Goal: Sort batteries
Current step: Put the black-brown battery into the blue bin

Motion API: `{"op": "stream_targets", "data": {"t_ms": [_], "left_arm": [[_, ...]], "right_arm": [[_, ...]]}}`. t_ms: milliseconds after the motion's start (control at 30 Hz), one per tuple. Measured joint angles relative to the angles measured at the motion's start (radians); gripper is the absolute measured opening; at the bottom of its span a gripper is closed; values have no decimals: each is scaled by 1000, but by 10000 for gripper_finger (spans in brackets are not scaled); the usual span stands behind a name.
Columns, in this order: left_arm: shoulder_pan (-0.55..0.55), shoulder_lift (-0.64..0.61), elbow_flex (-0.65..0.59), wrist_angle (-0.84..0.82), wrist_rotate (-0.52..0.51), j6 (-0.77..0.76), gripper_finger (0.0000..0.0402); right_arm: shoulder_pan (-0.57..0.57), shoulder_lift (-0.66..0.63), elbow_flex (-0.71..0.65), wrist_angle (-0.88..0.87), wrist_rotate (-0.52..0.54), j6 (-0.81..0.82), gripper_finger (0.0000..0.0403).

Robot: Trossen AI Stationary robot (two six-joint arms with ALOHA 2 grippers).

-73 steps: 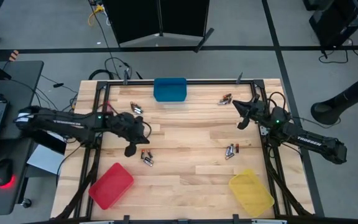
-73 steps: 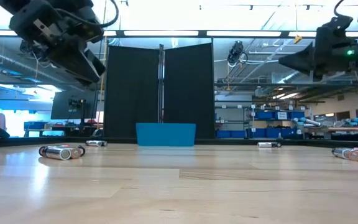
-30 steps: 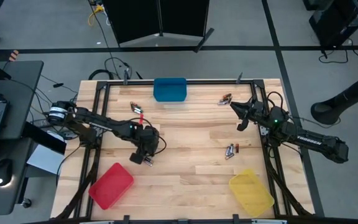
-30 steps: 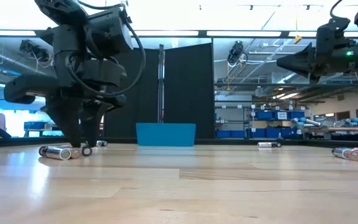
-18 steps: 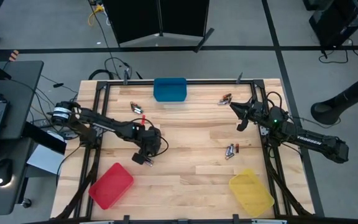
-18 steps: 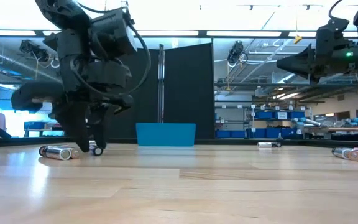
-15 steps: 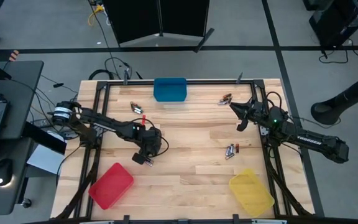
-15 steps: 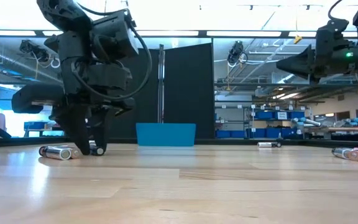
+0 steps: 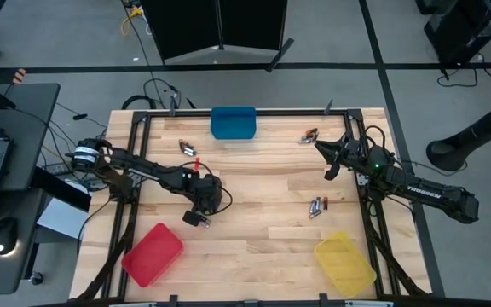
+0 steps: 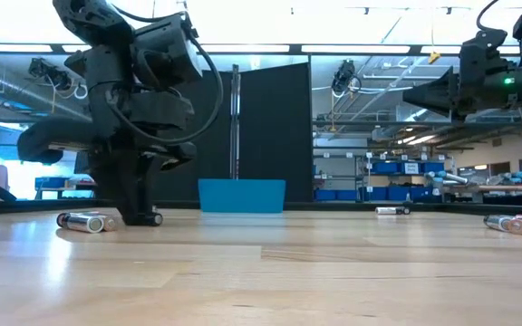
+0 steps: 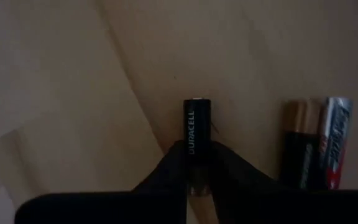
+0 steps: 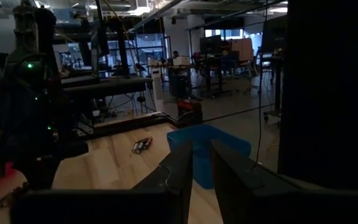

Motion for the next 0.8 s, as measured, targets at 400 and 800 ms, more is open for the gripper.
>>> {"op": "stream_targets", "data": {"t_ms": [400, 800], "left_arm": [[210, -69, 263, -192, -87, -92, 44], [588, 121, 803, -482, -42, 23, 44]], "right_arm": [[0, 0, 0, 3, 10, 0, 50], [0, 12, 0, 9, 63, 13, 47]]}}
